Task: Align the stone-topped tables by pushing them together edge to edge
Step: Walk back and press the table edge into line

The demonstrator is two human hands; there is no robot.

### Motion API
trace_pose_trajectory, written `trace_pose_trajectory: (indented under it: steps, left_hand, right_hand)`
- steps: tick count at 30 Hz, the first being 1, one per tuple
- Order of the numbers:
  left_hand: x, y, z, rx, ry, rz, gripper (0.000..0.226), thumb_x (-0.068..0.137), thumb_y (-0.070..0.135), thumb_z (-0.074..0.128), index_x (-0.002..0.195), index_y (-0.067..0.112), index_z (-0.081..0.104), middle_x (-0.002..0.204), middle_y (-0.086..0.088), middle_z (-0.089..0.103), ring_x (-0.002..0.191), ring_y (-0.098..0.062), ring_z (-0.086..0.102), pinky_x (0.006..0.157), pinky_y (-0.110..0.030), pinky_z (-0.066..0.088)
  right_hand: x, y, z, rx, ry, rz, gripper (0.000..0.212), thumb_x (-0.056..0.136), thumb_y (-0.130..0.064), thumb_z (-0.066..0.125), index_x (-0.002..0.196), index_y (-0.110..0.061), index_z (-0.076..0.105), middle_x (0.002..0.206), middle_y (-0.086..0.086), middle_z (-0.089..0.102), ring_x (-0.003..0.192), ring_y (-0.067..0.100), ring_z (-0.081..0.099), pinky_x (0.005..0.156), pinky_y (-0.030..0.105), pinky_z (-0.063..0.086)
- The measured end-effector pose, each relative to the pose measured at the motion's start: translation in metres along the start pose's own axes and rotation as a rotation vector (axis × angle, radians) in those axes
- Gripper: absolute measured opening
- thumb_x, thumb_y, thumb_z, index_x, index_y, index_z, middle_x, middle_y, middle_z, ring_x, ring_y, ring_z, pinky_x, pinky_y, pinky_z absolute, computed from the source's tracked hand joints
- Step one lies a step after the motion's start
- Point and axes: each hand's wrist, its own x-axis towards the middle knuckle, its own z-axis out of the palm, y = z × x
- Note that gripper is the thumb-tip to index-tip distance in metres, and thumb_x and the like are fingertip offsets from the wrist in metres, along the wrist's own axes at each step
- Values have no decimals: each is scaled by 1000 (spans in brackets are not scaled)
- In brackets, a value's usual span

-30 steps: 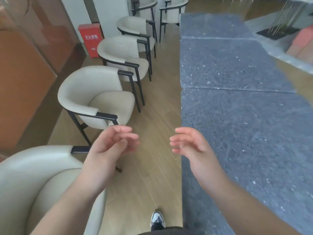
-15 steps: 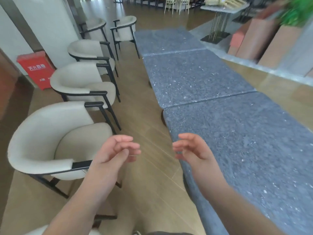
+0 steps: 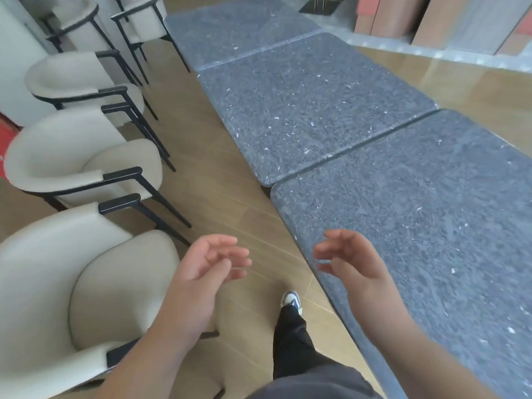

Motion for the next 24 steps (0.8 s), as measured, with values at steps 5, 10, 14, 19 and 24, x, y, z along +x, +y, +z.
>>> trace_pose_trajectory:
  steps: [5, 10, 14, 19, 24]
  left_hand:
    - [116, -1, 0, 109, 44, -48, 36, 95, -5, 45, 109, 20, 67, 103, -9, 74, 97, -26, 73, 86, -38, 61]
    - [199, 17, -8, 207, 28, -87, 34, 88, 9, 48, 108, 28, 67, 105, -6, 74, 99, -23, 73, 84, -32, 60]
    - [243, 18, -15, 187, 33, -124, 31, 91, 2, 47, 113, 16, 64, 104, -8, 74, 97, -24, 73, 86, -35, 60]
    - [299, 18, -17, 126, -36, -153, 34, 97, -11, 42, 113, 10, 62, 101, -8, 74, 95, -25, 73, 84, -36, 61]
    - [361, 15, -21, 110, -195, -156, 31, 91, -2, 44, 115, 10, 62, 102, -7, 74, 96, -25, 73, 85, -37, 61]
  right_hand:
    - [119, 16, 0, -20, 17, 83, 49, 92, 17, 37, 113, -20, 61, 99, 0, 71, 102, 23, 67, 93, 40, 54]
    - [204, 8, 6, -32, 1, 103, 47, 90, 12, 39, 114, -21, 61, 100, 0, 71, 101, 21, 68, 94, 44, 54]
    - [242, 0, 15, -11, 18, 106, 41, 84, -2, 42, 115, -20, 61, 100, 0, 72, 100, 20, 68, 90, 38, 55]
    - [268, 0, 20, -37, 94, 130, 49, 91, 16, 37, 113, -21, 61, 99, 2, 71, 100, 22, 67, 90, 41, 54]
    - [290, -2, 40, -43, 267, 146, 44, 86, 8, 41, 113, -21, 61, 99, 1, 71, 100, 22, 67, 86, 36, 53]
